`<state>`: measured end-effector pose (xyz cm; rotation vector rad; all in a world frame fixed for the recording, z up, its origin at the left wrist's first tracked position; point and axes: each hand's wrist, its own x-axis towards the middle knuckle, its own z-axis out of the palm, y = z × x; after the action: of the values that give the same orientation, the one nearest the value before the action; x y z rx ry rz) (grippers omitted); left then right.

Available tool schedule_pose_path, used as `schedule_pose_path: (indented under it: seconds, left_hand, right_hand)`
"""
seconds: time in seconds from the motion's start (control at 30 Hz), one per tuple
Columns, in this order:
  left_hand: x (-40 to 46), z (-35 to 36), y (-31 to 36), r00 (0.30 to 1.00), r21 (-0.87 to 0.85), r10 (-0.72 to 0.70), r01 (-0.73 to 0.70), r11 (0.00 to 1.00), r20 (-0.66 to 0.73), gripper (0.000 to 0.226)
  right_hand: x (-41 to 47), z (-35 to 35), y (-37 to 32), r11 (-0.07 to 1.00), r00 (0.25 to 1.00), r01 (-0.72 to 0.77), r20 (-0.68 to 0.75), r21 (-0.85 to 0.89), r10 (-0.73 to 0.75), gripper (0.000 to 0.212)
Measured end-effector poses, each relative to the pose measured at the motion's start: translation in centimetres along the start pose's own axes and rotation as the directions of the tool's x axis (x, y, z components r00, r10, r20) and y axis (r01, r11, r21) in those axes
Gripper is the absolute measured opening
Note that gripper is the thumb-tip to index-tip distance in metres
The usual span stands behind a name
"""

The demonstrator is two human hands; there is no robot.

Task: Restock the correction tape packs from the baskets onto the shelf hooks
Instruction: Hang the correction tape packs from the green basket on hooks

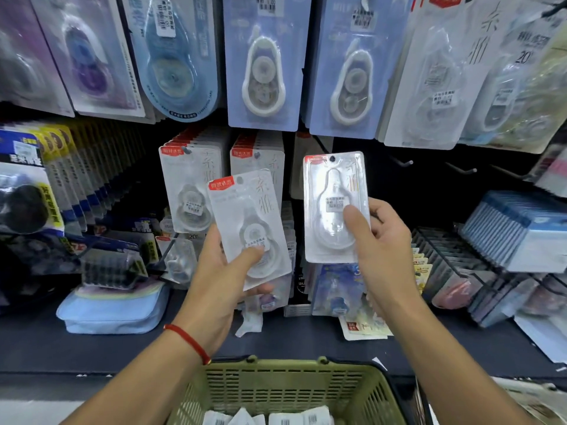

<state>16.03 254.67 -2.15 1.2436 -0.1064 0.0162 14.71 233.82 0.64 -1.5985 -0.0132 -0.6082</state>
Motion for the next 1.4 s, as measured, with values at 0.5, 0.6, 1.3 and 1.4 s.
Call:
schedule_pose_path:
  seconds: [0.5,0.6,1.3,1.4]
  left_hand:
    - [-0.2,0.1,-0.6,0.997,0.088,0.061,-0.065,0.994,0.040,0.043]
    - [-0.5,0.5,-0.7,0.991,0.058,0.027,-0.035,0.998,0.131,0.045]
    - [-1.0,1.1,-0.4,0.920,0.011,0.092,-0.104,0.995,0.382,0.069]
    - [-0.9,1.1,-0.2,0.911,-0.005,0.106,-0.113,0.994,0.399,0.066]
  right_hand:
    - [0.2,-0.5,1.6,0.820,0.994,0.053,-0.052,-0.570,-0.100,0.052]
    - [-0.8,0.3,1.5,0.899,0.990,0.110,0.131,-0.423,-0.059,0.023]
    - [-0.6,0.1,0.1,0.997,0.997,0.029,-0.076,0.069,-0.024,0.027]
    - [-1.0,0.4,0.1,0.998,0.988,0.049,-0.146,0.032,-0.043,0.023]
